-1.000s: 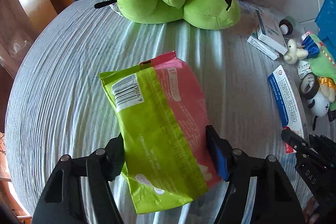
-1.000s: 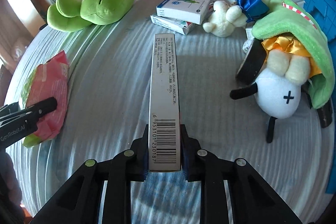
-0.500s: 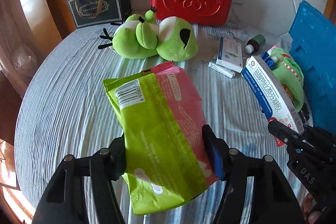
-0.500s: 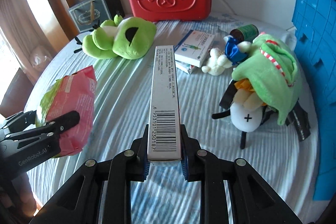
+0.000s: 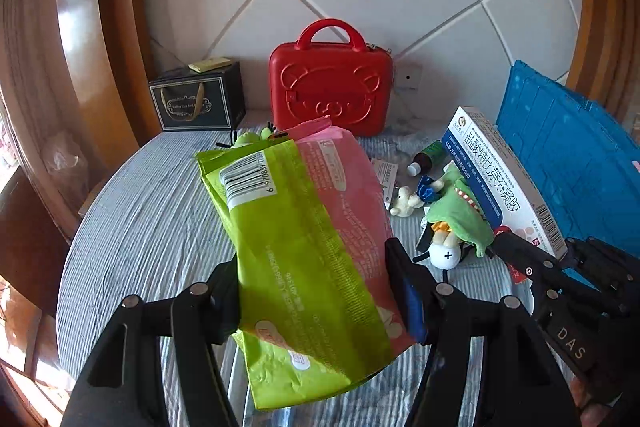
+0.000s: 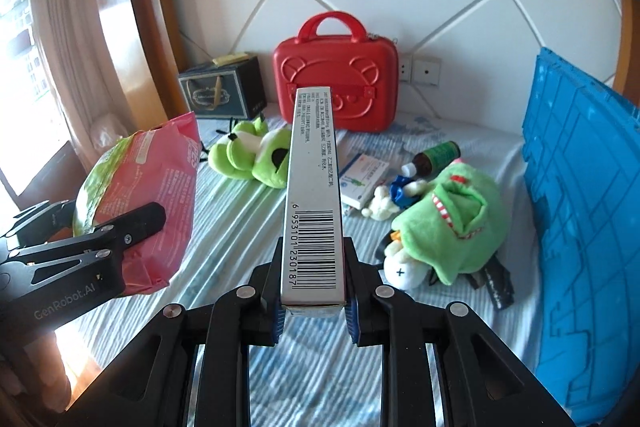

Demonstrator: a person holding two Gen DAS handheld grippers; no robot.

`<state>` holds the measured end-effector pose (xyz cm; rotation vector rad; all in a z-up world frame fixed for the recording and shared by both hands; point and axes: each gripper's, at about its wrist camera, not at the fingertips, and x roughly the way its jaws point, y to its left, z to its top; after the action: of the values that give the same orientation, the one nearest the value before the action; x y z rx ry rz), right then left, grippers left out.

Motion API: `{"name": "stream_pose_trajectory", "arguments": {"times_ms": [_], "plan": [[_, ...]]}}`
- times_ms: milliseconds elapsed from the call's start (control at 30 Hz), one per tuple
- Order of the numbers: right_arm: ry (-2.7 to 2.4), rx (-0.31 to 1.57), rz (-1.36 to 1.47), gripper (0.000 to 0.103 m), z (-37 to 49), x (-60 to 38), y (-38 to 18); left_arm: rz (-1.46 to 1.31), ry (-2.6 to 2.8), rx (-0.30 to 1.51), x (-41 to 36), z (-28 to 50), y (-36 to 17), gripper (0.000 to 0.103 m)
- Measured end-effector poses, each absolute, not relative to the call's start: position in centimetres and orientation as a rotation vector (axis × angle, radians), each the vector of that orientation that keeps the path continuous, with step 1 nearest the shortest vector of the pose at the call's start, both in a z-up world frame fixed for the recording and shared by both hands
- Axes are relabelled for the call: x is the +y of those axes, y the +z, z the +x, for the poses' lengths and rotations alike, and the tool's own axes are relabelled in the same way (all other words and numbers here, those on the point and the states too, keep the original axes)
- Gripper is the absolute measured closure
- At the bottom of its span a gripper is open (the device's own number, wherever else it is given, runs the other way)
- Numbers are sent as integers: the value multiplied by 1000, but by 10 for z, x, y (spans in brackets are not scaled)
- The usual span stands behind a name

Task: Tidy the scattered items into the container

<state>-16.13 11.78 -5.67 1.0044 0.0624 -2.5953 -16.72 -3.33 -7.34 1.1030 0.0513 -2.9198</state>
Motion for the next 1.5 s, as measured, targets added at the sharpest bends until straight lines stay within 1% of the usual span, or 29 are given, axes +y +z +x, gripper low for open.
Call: {"name": "stream_pose_trajectory", "arguments": {"times_ms": [300,367,400,467,500,533,633,767,800,833,867,900,933,1000,1100,1300,1433,1467,1500], "plan": [[-2797,46,918,80,-104,153,0,1046,-3087,9,-2,-128,-38,41],[-2826,31,907,80,-93,165,10,1024,-3121,1,9,-122,-29,43],[-2838,21,901,80,-88,172,13,1008,-3140,-6,16,-119,-24,53],[-2870,0,884,80,-80,188,22,993,-3187,-21,33,-116,-13,63],[-2889,-8,873,80,-77,197,25,987,-3206,-35,43,-116,-9,79],[-2908,-14,862,80,-74,207,28,983,-3228,-57,54,-119,-6,87],[-2941,-20,863,80,-73,236,30,1004,-3203,-67,80,-141,-12,87],[-2902,-4,913,80,-81,265,12,1144,-3079,14,89,-168,-52,87],[-2877,17,921,80,-83,268,6,1202,-3048,45,89,-173,-65,83],[-2854,45,928,80,-85,269,-1,1256,-3014,74,89,-176,-78,71],[-2827,62,940,80,-89,270,-8,1299,-2983,89,89,-176,-92,62],[-2795,63,959,80,-93,270,-16,1337,-2954,90,89,-174,-106,49],[-2759,60,983,80,-97,268,-25,1376,-2924,87,88,-171,-118,46],[-2681,83,1029,80,-103,260,-42,1441,-2871,79,84,-166,-138,46],[-2615,96,1091,80,-111,247,-68,1533,-2834,8,75,-156,-166,45],[-2606,-7,1233,80,-95,225,-124,1737,-2845,-181,59,-133,-223,45],[-2623,-73,1330,80,-78,210,-159,1845,-2867,-373,60,-115,-255,45],[-2626,-87,1350,80,-73,207,-166,1859,-2858,-437,62,-111,-262,42],[-2629,-97,1368,80,-69,204,-173,1859,-2846,-517,64,-107,-270,29]]}}
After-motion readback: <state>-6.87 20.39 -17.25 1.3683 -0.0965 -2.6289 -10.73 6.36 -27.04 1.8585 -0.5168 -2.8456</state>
